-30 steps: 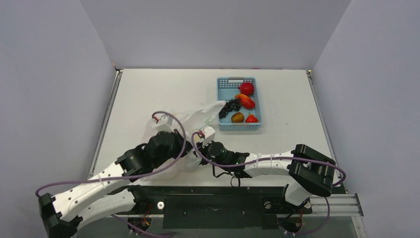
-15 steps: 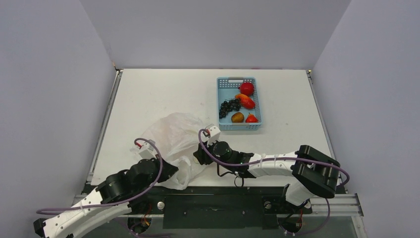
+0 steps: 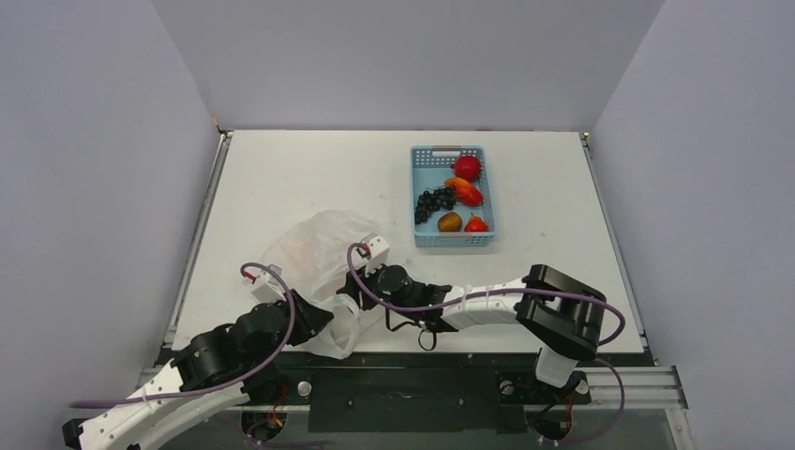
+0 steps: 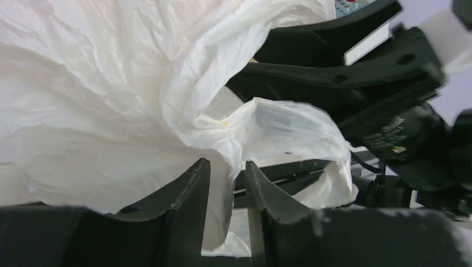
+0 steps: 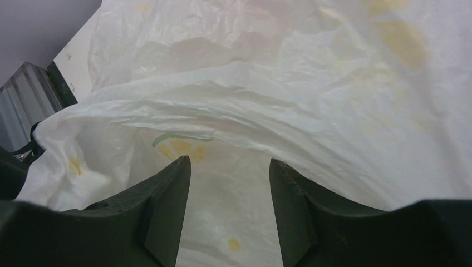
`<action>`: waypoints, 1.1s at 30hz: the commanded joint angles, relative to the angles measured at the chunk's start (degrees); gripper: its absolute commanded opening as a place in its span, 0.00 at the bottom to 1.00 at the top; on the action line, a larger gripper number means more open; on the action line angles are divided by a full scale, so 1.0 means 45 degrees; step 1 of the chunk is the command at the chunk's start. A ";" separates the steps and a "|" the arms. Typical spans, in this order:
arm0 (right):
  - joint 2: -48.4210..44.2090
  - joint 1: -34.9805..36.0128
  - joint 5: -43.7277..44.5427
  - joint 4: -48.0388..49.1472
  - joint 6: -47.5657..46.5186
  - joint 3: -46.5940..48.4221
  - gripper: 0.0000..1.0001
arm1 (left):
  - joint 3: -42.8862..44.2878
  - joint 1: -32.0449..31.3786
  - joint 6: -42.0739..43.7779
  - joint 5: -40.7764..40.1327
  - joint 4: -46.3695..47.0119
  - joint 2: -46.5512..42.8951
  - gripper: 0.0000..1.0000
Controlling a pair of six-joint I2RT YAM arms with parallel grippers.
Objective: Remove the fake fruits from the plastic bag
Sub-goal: Take out the fake fruit from the plastic bag.
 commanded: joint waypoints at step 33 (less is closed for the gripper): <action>0.3619 -0.0606 -0.0938 0.0420 0.0343 0.4274 0.69 | 0.7781 1.2419 1.1016 0.5959 0.3699 1.5612 0.32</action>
